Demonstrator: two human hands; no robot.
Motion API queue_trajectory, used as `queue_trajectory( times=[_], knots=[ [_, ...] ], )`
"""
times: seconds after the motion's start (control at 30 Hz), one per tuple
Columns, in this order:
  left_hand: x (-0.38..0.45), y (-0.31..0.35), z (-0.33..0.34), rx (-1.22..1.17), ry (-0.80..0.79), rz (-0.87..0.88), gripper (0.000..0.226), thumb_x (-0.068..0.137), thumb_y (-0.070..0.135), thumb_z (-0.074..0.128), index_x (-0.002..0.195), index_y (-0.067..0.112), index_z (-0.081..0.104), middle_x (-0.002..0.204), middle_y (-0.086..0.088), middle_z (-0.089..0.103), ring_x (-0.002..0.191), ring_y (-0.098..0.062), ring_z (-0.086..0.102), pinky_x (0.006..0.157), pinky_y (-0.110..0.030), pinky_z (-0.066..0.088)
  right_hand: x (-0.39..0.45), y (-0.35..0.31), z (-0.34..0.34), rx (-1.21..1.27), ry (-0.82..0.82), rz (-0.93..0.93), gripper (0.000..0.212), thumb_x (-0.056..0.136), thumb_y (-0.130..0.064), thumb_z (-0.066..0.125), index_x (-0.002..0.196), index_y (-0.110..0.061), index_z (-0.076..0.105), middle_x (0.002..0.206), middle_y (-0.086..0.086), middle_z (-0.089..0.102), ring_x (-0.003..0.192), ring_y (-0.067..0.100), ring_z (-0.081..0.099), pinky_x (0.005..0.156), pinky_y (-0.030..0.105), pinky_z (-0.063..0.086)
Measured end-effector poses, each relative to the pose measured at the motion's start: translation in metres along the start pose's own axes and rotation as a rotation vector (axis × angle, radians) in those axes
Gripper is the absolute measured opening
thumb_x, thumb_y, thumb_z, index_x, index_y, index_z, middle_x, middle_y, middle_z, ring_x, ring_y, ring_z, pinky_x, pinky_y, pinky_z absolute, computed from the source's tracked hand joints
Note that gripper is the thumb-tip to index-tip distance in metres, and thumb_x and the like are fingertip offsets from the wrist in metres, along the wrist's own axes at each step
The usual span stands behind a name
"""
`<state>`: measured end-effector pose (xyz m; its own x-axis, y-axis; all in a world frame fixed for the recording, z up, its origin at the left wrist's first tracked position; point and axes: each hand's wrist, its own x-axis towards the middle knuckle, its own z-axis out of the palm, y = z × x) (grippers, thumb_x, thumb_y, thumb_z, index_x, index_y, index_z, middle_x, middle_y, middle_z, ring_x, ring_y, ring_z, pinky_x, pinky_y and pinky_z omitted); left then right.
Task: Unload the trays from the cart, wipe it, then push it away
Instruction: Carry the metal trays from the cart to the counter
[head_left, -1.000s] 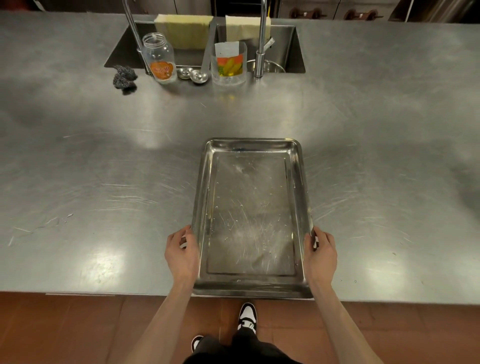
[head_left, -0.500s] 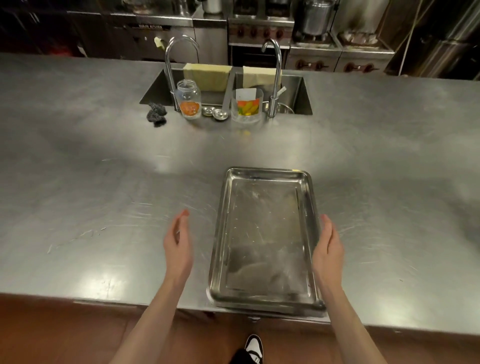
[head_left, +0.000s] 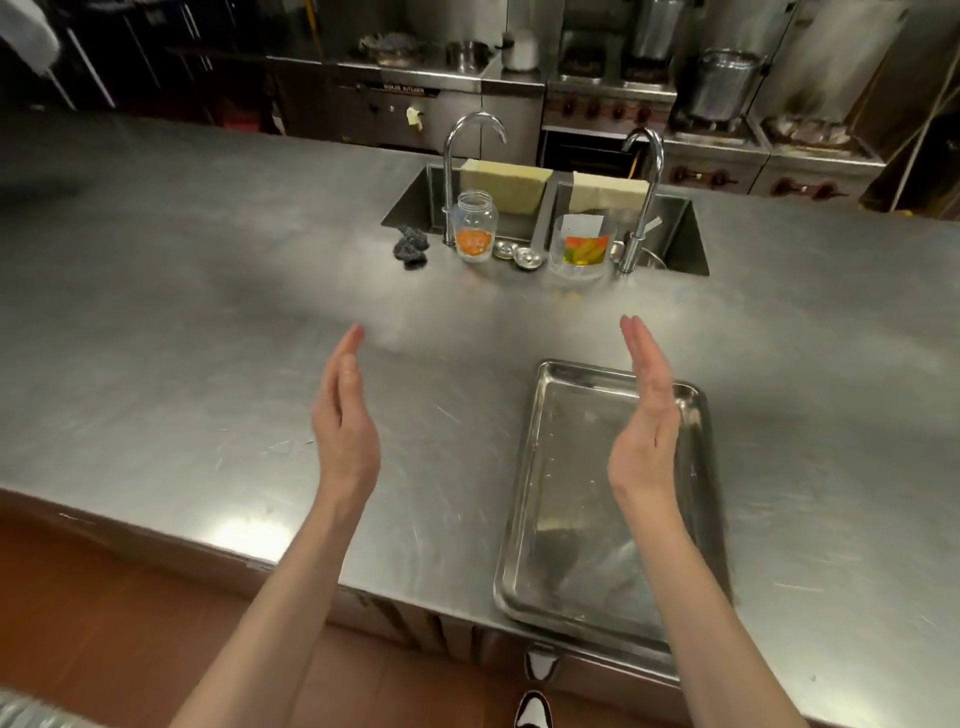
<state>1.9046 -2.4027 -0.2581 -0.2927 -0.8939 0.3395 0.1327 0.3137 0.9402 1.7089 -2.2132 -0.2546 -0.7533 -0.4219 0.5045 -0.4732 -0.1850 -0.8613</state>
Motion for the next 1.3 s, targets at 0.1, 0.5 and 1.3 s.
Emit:
queue_trajectory(
  times=[0.1,0.5,1.3],
  knots=[
    [0.006,0.007,-0.021,0.02,0.05,0.021,0.055,0.11,0.041,0.034,0.154,0.014,0.053,0.155,0.006,0.057,0.147,-0.005,0.047,0.124,-0.033,0.036,0.003,-0.014,0.033,0.031,-0.08,-0.016,0.065,0.11,-0.059,0.012,0.159,-0.026,0.039,0.162,-0.008,0.043,0.154,0.014,0.034,0.127,0.033,0.022],
    [-0.009,0.038,-0.117,0.275,0.463,0.091,0.05,0.114,0.042,0.036,0.155,0.019,0.052,0.155,0.013,0.056,0.146,0.003,0.045,0.113,-0.007,0.033,0.024,-0.042,0.181,0.311,-0.521,-0.076,0.07,0.109,-0.06,0.01,0.158,-0.021,0.041,0.162,-0.011,0.043,0.154,0.01,0.033,0.122,0.019,0.022],
    [-0.32,0.127,-0.294,0.647,1.501,0.051,0.047,0.112,0.036,0.039,0.151,0.016,0.057,0.151,0.007,0.061,0.142,-0.003,0.051,0.115,-0.015,0.038,-0.257,-0.18,0.326,0.726,-1.364,-0.105,0.06,0.11,-0.058,0.016,0.156,-0.032,0.045,0.157,-0.022,0.047,0.148,0.001,0.04,0.121,0.019,0.03]
  ],
)
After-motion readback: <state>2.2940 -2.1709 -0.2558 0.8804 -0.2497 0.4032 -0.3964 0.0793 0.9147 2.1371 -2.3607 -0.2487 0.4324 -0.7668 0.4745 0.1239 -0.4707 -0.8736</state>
